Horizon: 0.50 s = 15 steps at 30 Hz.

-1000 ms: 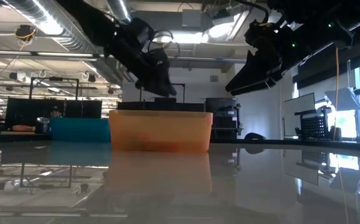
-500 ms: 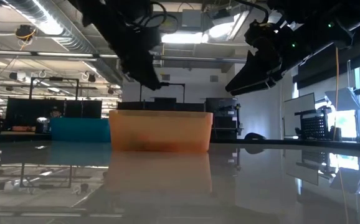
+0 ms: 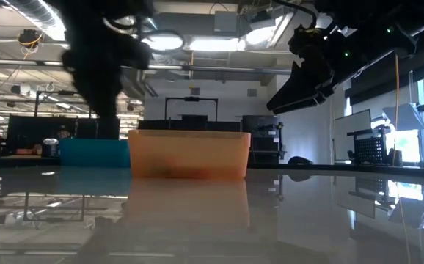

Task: Sort blocks by size
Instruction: Put the light blue triangle block into the blue bin

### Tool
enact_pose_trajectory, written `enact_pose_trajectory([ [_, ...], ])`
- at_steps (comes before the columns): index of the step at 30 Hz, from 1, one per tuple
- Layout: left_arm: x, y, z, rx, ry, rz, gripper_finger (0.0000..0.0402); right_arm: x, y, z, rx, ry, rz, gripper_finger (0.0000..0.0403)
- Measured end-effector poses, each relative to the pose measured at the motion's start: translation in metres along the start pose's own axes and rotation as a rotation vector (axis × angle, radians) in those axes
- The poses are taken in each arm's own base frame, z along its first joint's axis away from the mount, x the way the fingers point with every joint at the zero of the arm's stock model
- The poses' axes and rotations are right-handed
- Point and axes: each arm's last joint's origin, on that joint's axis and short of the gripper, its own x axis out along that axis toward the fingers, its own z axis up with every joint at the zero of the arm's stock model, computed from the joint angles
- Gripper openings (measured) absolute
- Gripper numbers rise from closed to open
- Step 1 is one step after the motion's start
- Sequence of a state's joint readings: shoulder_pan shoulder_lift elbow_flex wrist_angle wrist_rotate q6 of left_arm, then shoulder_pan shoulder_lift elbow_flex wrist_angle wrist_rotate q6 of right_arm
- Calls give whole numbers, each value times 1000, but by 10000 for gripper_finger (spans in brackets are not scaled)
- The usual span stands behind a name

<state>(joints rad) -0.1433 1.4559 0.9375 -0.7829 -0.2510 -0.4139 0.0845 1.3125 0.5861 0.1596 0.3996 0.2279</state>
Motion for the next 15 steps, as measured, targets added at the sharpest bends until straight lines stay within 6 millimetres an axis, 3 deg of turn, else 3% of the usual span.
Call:
enact_pose_trajectory([
  [7, -10, -25, -28, -52, 117, 19, 223, 0, 0, 0, 2, -2, 0, 276],
  [15, -23, -56, -56, -103, 274, -118, 223, 0, 0, 0, 3, -3, 1, 276],
])
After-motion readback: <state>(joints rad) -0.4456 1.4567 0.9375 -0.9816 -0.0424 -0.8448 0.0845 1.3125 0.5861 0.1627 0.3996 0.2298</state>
